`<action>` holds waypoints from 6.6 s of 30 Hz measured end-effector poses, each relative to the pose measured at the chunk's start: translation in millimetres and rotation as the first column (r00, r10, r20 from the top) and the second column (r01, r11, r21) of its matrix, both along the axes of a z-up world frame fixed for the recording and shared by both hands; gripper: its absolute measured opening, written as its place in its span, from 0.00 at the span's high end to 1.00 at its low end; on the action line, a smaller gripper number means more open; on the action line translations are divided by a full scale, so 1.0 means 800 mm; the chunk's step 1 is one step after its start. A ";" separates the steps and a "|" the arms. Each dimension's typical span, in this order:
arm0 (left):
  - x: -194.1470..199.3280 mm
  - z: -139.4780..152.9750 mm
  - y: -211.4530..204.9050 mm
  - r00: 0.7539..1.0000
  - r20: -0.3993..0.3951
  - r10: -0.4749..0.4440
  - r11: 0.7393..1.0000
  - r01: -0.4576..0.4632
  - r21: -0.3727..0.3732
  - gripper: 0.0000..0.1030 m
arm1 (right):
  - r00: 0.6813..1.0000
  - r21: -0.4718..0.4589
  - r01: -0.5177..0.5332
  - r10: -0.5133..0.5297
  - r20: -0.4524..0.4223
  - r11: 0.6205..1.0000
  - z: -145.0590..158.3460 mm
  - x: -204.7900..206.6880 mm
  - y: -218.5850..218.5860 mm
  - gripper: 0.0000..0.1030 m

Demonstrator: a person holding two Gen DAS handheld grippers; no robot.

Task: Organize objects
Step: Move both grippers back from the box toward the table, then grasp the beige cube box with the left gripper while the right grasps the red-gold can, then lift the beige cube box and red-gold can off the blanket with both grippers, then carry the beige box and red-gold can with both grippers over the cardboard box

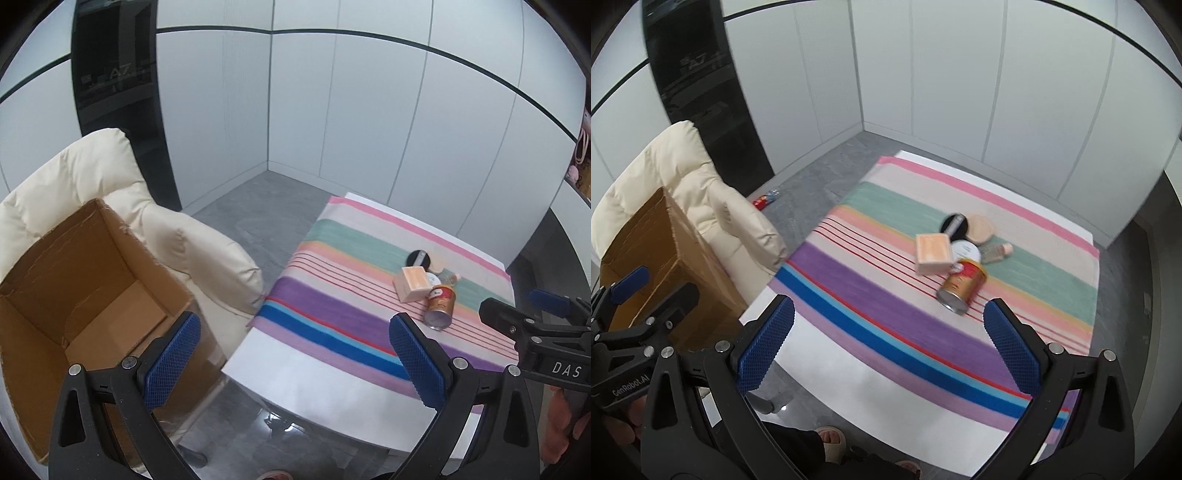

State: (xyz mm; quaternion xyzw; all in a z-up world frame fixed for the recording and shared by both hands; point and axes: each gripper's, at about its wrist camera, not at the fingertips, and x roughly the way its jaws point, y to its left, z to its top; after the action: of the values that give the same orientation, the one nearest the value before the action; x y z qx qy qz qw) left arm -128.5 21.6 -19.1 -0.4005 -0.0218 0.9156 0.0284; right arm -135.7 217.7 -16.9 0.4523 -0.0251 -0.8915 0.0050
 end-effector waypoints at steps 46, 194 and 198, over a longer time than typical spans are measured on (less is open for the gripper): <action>-0.167 -0.192 0.175 0.895 0.172 -0.412 0.903 0.426 -0.055 0.09 | 0.947 -0.061 0.234 -0.213 0.240 0.970 -0.220 -0.136 0.144 0.20; 0.037 0.014 -0.165 1.000 -0.021 -0.011 0.985 0.014 0.172 0.32 | 0.978 -0.026 -0.208 0.208 -0.010 0.978 0.021 -0.019 -0.168 0.45; 0.042 0.013 -0.186 1.000 -0.013 0.020 0.985 -0.018 0.174 0.32 | 0.971 -0.029 -0.241 0.241 -0.011 0.970 0.021 -0.021 -0.193 0.45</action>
State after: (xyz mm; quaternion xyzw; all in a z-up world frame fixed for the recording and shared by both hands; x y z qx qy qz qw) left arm -95.1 -126.9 -8.3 -0.3895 -0.1052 0.9134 0.0546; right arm -152.8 63.6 0.0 0.4484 0.0163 -0.8856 0.1200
